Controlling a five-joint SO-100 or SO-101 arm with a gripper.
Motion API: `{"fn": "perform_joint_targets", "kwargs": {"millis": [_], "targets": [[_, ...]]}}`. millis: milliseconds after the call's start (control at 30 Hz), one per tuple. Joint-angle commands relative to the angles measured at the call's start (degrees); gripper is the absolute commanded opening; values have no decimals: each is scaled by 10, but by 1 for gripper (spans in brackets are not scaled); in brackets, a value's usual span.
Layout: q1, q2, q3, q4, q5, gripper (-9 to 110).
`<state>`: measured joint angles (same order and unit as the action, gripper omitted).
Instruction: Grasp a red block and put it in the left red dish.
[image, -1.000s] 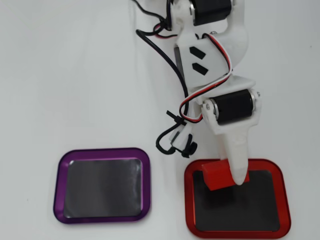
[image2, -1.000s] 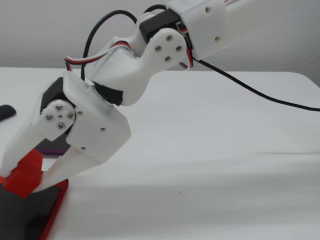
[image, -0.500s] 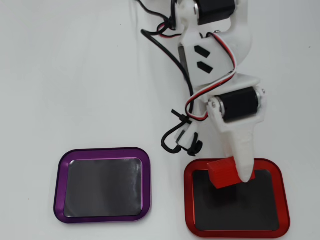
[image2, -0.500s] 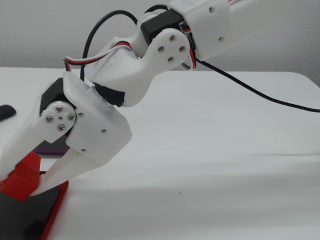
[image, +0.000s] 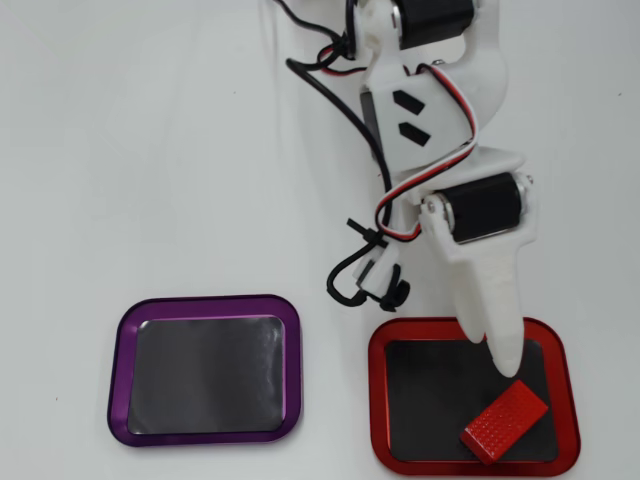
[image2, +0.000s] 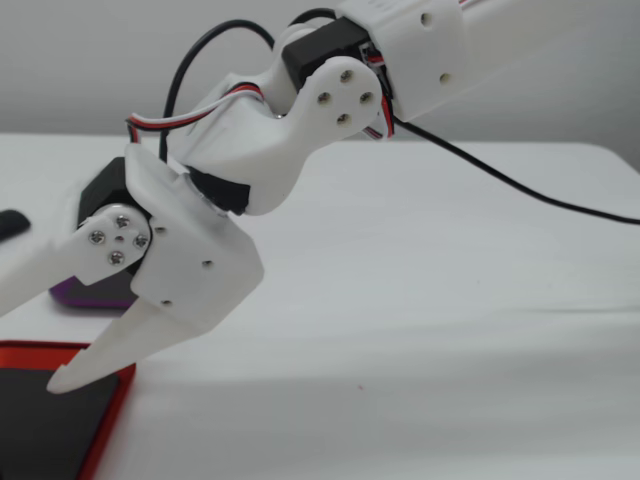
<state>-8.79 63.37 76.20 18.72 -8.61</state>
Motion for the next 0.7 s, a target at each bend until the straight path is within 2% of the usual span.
{"fn": "perform_joint_targets", "kwargs": {"millis": [0,167,433,667], "targets": [[2,39,-8,4,3,18],[-3,142,-3,44,4,18],[5,363,-3,252,51,18],[7,592,10,446,54,18]]}}
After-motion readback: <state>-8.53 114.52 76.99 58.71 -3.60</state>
